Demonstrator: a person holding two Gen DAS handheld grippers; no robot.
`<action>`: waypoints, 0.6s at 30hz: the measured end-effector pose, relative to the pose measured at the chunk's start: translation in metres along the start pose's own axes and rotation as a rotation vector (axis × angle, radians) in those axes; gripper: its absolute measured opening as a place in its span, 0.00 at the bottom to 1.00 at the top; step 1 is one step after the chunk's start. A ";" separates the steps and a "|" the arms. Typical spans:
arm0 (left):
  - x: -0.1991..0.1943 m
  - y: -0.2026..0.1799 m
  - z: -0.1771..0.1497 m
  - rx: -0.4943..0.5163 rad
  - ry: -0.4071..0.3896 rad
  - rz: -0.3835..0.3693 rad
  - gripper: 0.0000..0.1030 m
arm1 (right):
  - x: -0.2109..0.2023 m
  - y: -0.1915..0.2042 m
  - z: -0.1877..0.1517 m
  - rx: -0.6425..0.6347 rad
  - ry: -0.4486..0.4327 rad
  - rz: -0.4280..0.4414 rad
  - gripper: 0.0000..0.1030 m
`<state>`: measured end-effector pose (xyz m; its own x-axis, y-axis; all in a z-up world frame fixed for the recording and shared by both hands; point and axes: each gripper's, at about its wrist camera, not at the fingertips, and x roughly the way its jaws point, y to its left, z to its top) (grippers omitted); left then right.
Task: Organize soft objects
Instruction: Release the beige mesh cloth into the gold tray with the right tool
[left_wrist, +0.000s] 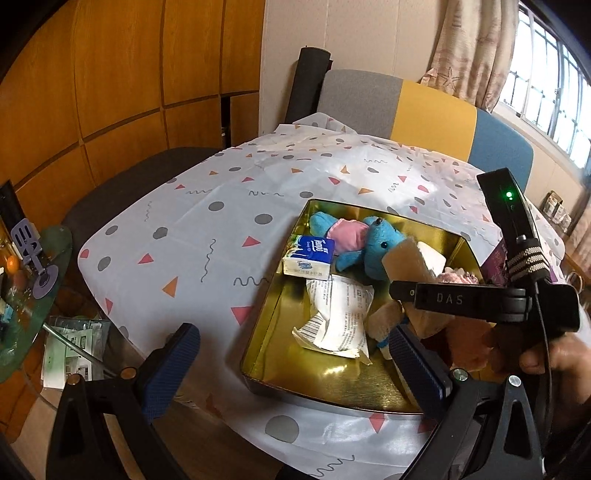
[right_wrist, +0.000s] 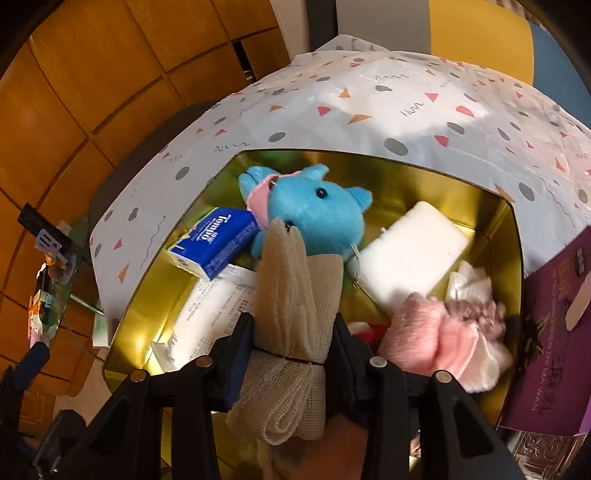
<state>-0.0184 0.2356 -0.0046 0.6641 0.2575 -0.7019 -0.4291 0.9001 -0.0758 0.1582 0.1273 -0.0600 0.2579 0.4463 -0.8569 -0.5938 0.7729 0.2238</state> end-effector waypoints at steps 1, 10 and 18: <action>-0.001 -0.002 0.000 0.002 -0.001 -0.003 1.00 | -0.001 -0.001 -0.002 -0.001 -0.004 0.003 0.42; -0.006 -0.011 0.000 0.019 -0.014 -0.013 1.00 | -0.021 0.002 -0.008 -0.024 -0.066 -0.031 0.58; -0.012 -0.016 0.000 0.030 -0.024 -0.022 1.00 | -0.055 0.001 -0.017 -0.032 -0.164 -0.089 0.66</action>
<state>-0.0197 0.2184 0.0050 0.6881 0.2453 -0.6829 -0.3955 0.9158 -0.0696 0.1304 0.0962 -0.0207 0.4296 0.4464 -0.7849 -0.5862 0.7991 0.1336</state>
